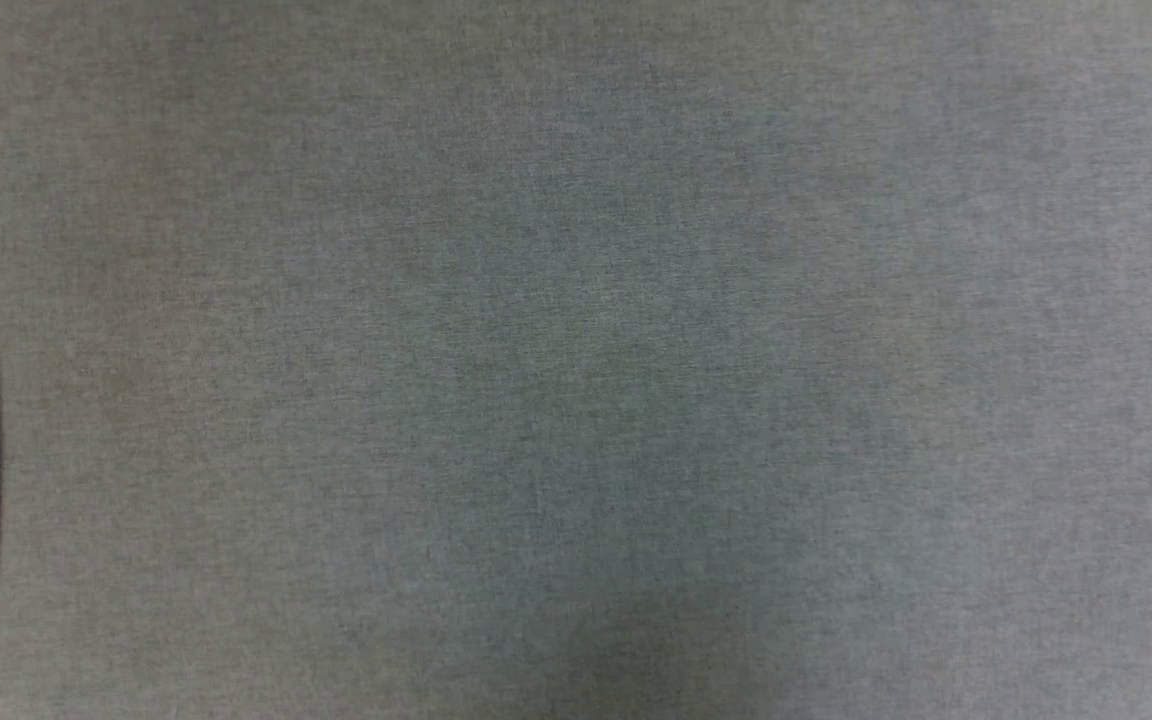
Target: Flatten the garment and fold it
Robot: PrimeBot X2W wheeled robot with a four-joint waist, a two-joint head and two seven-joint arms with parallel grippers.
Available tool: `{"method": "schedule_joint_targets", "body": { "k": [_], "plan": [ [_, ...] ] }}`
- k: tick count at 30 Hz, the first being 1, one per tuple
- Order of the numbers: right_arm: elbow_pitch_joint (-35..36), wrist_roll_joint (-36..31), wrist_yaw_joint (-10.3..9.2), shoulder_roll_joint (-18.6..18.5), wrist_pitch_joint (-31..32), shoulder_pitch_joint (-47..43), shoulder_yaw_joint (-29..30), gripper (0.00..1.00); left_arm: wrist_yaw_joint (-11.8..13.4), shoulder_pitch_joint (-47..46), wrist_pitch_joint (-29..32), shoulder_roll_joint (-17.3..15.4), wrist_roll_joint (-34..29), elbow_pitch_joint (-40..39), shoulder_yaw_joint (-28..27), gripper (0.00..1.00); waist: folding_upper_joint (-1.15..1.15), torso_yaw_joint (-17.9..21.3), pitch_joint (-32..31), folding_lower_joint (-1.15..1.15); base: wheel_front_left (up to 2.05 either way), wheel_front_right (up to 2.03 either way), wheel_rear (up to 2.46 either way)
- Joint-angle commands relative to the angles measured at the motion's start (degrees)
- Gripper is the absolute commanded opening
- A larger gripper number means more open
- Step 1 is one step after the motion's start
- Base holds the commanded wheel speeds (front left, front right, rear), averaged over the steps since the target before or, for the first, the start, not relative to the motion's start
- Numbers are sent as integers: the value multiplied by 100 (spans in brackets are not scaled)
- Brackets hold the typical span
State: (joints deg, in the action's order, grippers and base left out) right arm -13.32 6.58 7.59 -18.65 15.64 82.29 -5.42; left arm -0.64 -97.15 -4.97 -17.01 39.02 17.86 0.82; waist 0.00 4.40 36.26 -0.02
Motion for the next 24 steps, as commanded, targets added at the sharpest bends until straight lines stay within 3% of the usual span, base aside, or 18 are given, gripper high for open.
{"method": "schedule_joint_targets", "body": {
  "k": [1, 7, 13, 21, 24],
  "plan": [
    [-83, 13, -10, 56, -78, -260, -74, 0, -75, 309, 13, -59, -92, 101, 51, 0, 0, -62, -80, 2, 0, 0, 0],
    [-310, 314, -10, -18, -303, -1447, -542, 0, -259, 1920, 206, -378, -306, 388, 343, 0, 0, -176, -538, 2, 0, 0, 0],
    [-431, 765, -10, 28, -378, -2975, -808, 0, -277, 4186, 623, -591, -280, 194, 564, 0, 0, -325, -1308, 2, 0, 0, 0],
    [-523, 1023, -10, 46, -344, -4865, -966, 0, 3, 7524, 1563, -447, 356, -687, 731, 0, 0, -554, -2224, 2, 0, 0, 0],
    [-495, 990, -10, 68, -287, -5471, -925, 0, 264, 8553, 1988, -498, 447, -1064, 834, 0, 0, -619, -2458, 2, 0, 0, 0]
  ]
}}
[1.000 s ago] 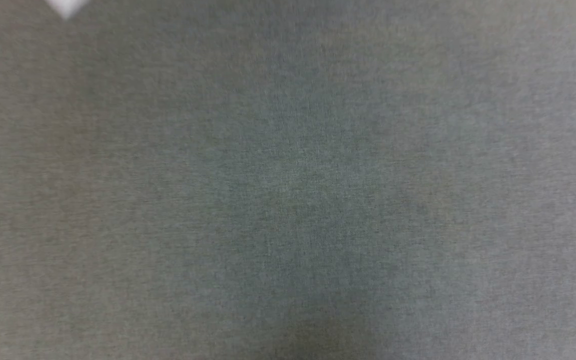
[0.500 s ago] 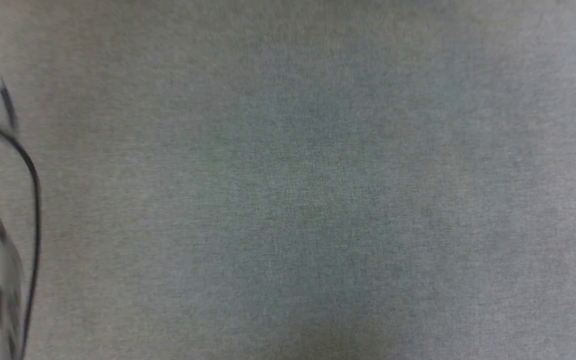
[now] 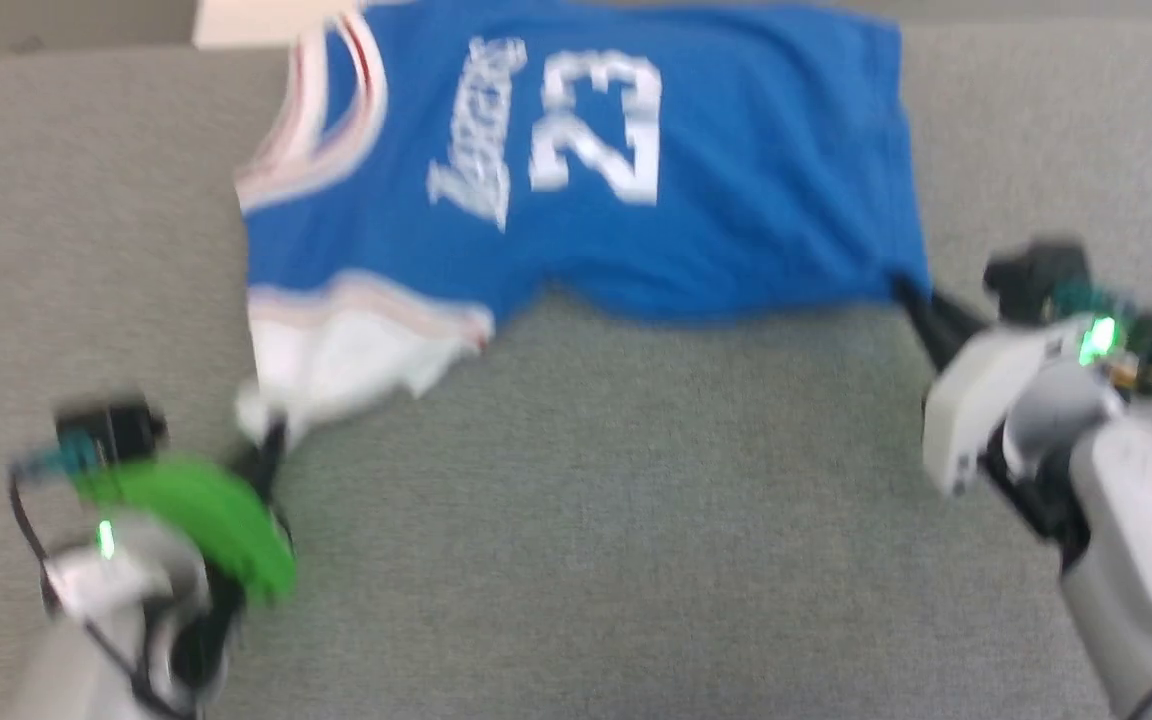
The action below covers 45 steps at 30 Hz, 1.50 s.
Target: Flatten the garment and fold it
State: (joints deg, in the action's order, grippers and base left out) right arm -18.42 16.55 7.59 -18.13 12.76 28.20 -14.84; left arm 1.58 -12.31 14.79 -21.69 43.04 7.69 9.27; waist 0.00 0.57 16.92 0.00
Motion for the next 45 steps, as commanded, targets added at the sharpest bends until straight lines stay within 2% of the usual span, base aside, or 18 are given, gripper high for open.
{"method": "schedule_joint_targets", "body": {
  "k": [1, 6, 12, 17, 21, 26, 31, 35, 40, 45],
  "plan": [
    [32, -20, -10, 43, 26, -216, 47, 0, 111, 318, 86, -18, 94, -157, -7, 0, 0, -247, -587, 0, 0, 0, 0],
    [313, -96, -10, 147, 377, -1068, 300, 0, 446, 1518, 402, 74, 369, -636, -5, 0, 0, -288, -885, 0, 0, 0, 0],
    [779, -173, -10, 215, 1019, -2070, 859, 0, 742, 2453, 614, 94, 582, -994, -74, 0, 0, -292, -1134, 0, 0, 0, 0],
    [1090, -258, -10, 302, 1439, -2802, 1402, 0, 808, 2867, 687, 66, 640, -1132, -66, 0, 0, -301, -1211, 0, 0, 0, 0],
    [1410, -228, -10, 551, 1665, -3342, 1794, 0, 830, 3051, 636, 45, 571, -1162, -22, 0, 0, -301, -1239, 0, 0, 0, 0],
    [1755, -166, -10, 732, 1230, -3717, 1871, 0, 785, 2994, -204, 45, -56, -1258, 36, 0, 0, -277, -1198, 0, 0, 0, 0],
    [1829, -178, -10, 838, 246, -3819, 1741, 0, 729, 2563, -1538, 195, -958, -1075, 218, 0, 0, -268, -1145, 0, 0, 0, 0],
    [1765, -180, -10, 867, -302, -3721, 1584, 0, 672, 2100, -2251, 311, -1446, -852, 412, 0, 0, -236, -1103, 0, 0, 0, 0],
    [1733, -207, -10, 690, -571, -3386, 1439, 0, 605, 1414, -2556, 265, -1755, -643, 472, 0, 0, -179, -993, 0, 0, 0, 0],
    [1694, -178, -10, 492, -347, -2833, 1340, 0, 374, 505, -2510, 90, -1939, -469, 554, 0, 0, -137, -776, 0, 0, 0, 0]
  ]
}}
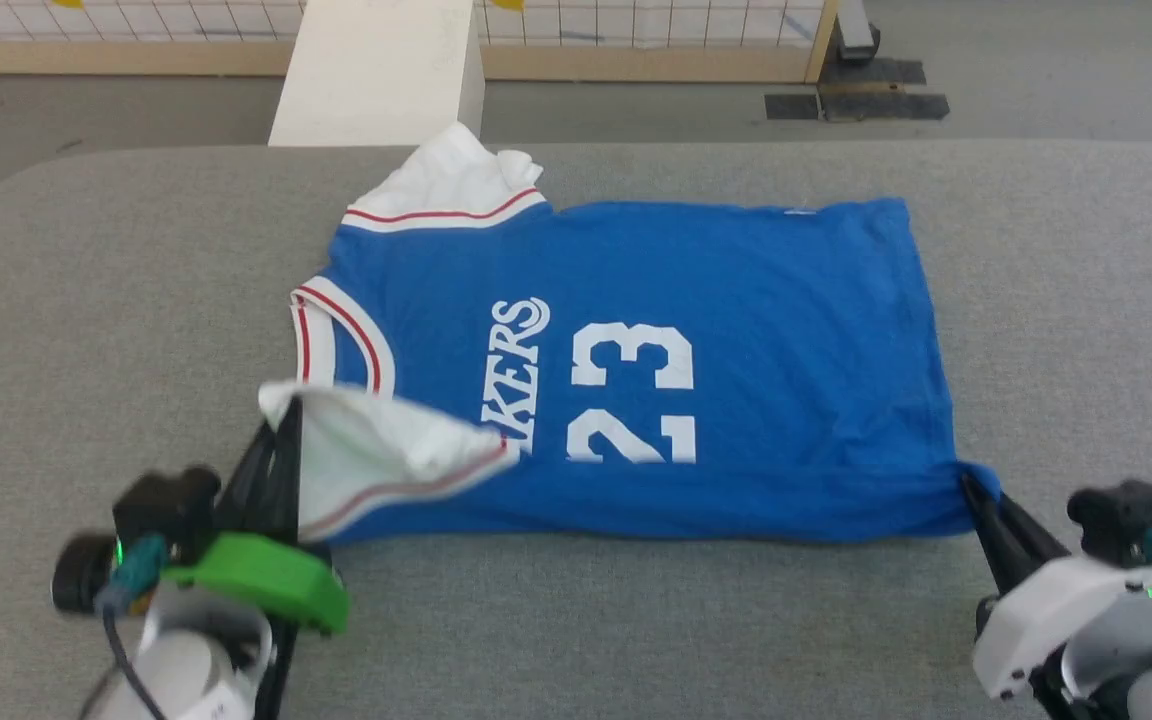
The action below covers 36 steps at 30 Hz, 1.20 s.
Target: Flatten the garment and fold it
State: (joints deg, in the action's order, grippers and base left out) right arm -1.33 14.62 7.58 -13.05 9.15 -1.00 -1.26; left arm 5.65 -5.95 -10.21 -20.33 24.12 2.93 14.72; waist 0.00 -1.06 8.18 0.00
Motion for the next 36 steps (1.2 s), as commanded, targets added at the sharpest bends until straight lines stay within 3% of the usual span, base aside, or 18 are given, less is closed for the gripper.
{"method": "schedule_joint_targets", "body": {
  "k": [1, 11, 15, 24, 25, 26, 27, 28, 31, 36],
  "plan": [
    [-31, 26, -9, -54, 86, 184, -49, 0, -87, -294, 26, -89, -90, 50, 42, 0, 0, 35, 159, 0, 0, 0, 0],
    [-383, 192, -9, -293, 765, 1270, -176, 0, -546, -1854, 659, -302, -132, 977, 214, 0, 0, 106, 892, 0, 0, 0, 0],
    [-677, 354, -9, -353, 1410, 1832, -175, 0, -653, -2399, 1704, -290, 241, 1833, 211, 0, 0, 122, 1288, 0, 0, 0, 0],
    [-1011, 647, -9, -265, 2629, 2379, -62, 0, -644, -2704, 3683, -189, 1034, 2527, 169, 0, 0, 131, 1516, 0, 0, 0, 0],
    [-1022, 670, -9, -235, 2752, 2407, -32, 0, -593, -2684, 3885, -160, 1149, 2539, 132, 4, 0, 130, 1501, 0, 0, 0, 0],
    [-1012, 676, -9, -215, 2812, 2422, -7, 24, -561, -2664, 4009, -154, 1212, 2524, 114, 46, 0, 128, 1482, 0, 0, 0, 0],
    [-991, 693, -9, -181, 2859, 2422, 32, 47, -526, -2637, 4061, -153, 1254, 2464, 90, 100, 0, 121, 1440, 0, 0, 0, 0],
    [-919, 712, -9, -127, 2835, 2380, 106, 100, -449, -2574, 3851, -173, 1213, 2272, 28, 100, 0, 113, 1340, 0, 0, 0, 0],
    [-762, 677, -9, -57, 2535, 2246, 214, 100, -307, -2424, 3035, -223, 995, 2009, -119, 100, 0, 110, 1145, 0, 0, 0, 0],
    [-417, 572, -9, 128, 1469, 1769, 319, 100, 15, -1841, 1482, -120, 650, 1622, -340, 100, 0, 95, 681, 0, 0, 0, 0]
  ]
}}
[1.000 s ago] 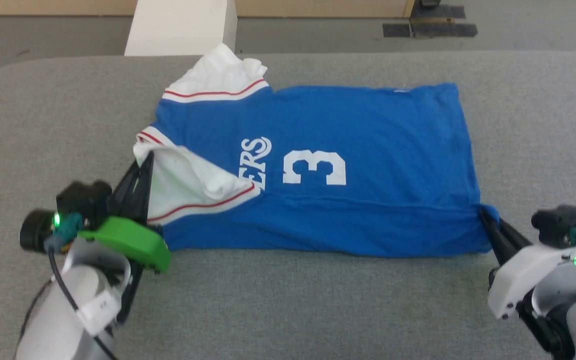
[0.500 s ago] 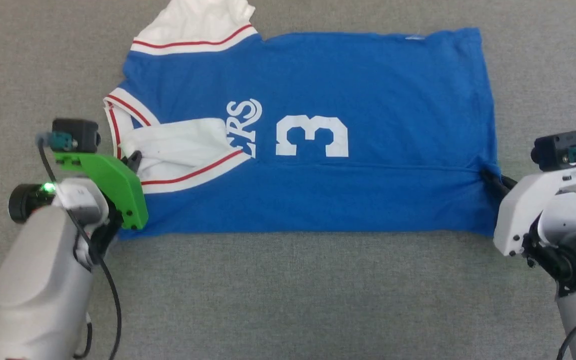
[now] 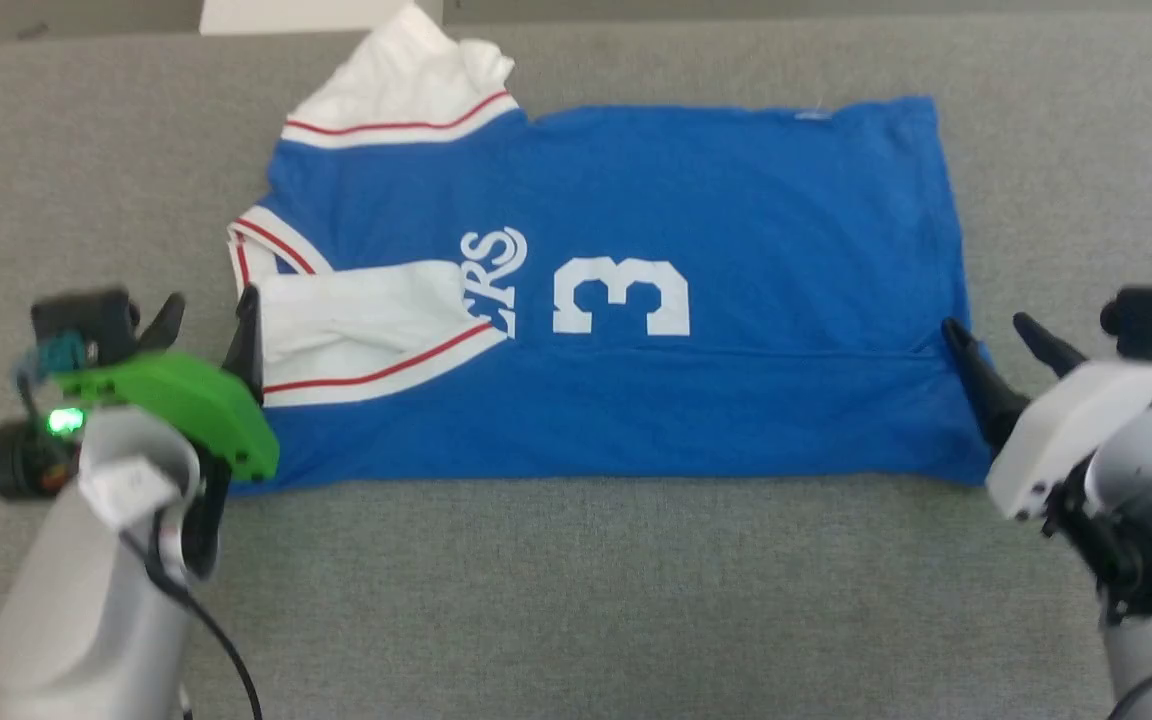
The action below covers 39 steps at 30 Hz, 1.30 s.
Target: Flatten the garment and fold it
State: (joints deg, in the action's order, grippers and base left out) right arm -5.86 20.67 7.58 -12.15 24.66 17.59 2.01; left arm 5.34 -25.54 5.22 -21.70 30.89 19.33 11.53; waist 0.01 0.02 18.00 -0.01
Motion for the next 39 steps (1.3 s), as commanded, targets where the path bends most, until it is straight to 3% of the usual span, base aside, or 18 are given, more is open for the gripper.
{"method": "schedule_joint_targets", "body": {
  "k": [1, 8, 14, 22, 27, 28, 29, 30, 36, 39],
  "plan": [
    [87, -51, -9, 74, -296, -189, -29, 100, 108, 271, -231, 41, -40, -70, -65, 100, -1, 4, -379, 1, 0, 0, 0],
    [263, -240, -9, 399, -1952, -868, -99, 100, 500, 1516, -830, 228, 37, -650, -285, 100, -1, 136, -749, 1, 0, 0, 0],
    [340, -673, -9, 666, -2979, -1145, -172, 100, 882, 2146, -290, 322, 318, -891, -396, 100, -1, 329, -769, 1, 0, 0, 0],
    [263, -760, -9, 770, -3183, -1089, -399, 100, 1502, 1976, 735, 266, 581, -741, -593, 100, -1, 573, -628, 1, 0, 0, 0],
    [195, -757, -9, 758, -3131, -1011, -508, 100, 1638, 1916, 1285, 243, 777, -745, -604, 100, -1, 717, -559, 1, 0, 0, 0],
    [182, -767, -9, 753, -3134, -1001, -518, 100, 1617, 1925, 1389, 233, 816, -765, -579, 96, -1, 737, -555, 1, 0, 0, 0],
    [171, -771, -9, 754, -3140, -998, -515, 100, 1597, 1928, 1426, 225, 840, -796, -574, 37, -1, 750, -553, 1, 0, 0, 0],
    [157, -790, -9, 755, -3145, -998, -498, 100, 1582, 1935, 1434, 213, 851, -833, -574, 0, -1, 759, -553, 1, 0, 0, 0],
    [6, -939, -9, 791, -2935, -966, -270, 100, 1488, 1967, 1380, 213, 854, -952, -510, 0, -1, 688, -572, 1, 0, 0, 0],
    [-314, -924, -9, 845, -1937, -850, -39, 100, 1411, 1927, 1264, 212, 795, -1006, -440, 0, -1, 575, -553, 1, 0, 0, 0]
  ]
}}
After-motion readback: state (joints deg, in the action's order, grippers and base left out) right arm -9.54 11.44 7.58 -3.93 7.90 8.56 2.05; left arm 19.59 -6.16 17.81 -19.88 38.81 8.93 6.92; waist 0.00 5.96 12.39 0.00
